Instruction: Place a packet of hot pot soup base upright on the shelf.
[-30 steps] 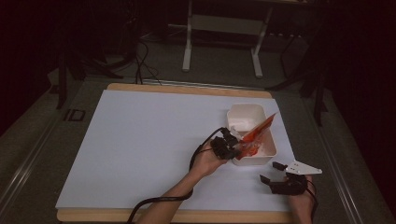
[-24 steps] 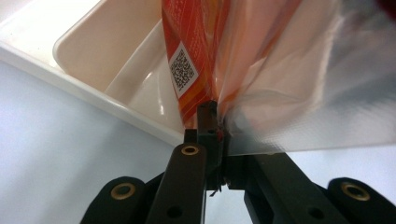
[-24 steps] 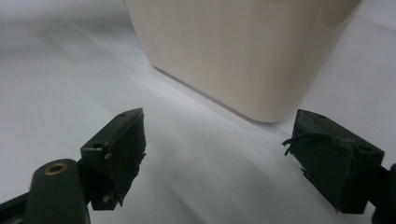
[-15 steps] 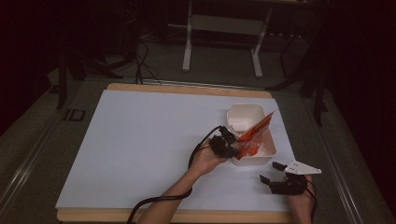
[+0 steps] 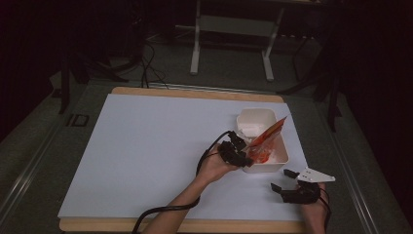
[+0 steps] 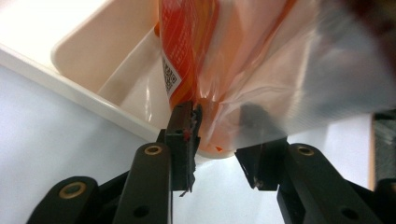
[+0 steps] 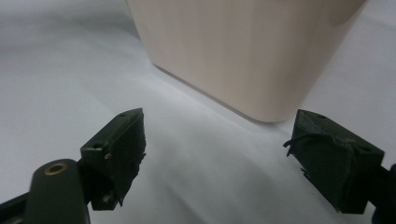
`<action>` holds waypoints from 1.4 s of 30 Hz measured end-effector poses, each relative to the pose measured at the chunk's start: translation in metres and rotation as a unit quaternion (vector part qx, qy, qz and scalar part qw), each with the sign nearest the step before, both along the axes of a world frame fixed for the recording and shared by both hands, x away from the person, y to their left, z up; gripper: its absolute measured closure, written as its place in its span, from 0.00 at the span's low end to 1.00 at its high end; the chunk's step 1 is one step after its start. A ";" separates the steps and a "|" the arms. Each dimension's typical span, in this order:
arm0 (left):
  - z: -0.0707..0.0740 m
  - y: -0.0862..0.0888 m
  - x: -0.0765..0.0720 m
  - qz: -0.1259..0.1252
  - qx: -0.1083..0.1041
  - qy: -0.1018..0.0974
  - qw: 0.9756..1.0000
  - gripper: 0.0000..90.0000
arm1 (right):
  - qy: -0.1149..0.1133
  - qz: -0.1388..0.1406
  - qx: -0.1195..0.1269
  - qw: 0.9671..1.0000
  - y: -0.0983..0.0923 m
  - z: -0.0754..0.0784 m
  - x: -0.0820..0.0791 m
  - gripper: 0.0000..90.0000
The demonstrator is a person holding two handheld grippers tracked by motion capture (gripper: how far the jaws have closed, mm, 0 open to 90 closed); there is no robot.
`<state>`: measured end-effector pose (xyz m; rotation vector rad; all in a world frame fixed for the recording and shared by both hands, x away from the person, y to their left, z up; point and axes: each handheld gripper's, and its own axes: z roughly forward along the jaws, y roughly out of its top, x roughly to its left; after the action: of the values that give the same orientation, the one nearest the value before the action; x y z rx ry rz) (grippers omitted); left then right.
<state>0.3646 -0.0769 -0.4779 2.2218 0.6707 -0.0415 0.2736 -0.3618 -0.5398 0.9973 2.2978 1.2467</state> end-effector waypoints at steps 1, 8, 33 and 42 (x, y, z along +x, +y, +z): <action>0.002 0.002 -0.001 0.000 -0.001 -0.002 1.000 0.73 | 0.000 0.000 0.000 1.000 0.000 0.000 0.000 0.20; 0.016 0.013 -0.006 -0.002 -0.024 -0.014 1.000 0.72 | 0.000 -0.001 -0.001 1.000 0.000 0.000 0.000 0.20; 0.017 0.142 -0.043 0.109 -0.075 -0.041 0.990 0.67 | 0.000 -0.003 -0.002 1.000 0.000 0.000 0.000 0.20; -0.008 0.180 -0.053 0.146 -0.053 -0.031 0.987 0.67 | 0.000 -0.003 -0.002 1.000 0.000 0.000 0.000 0.20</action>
<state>0.3116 0.1031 -0.4857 1.9948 0.9315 0.1367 0.2737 -0.3616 -0.5398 1.0021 2.2944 1.2387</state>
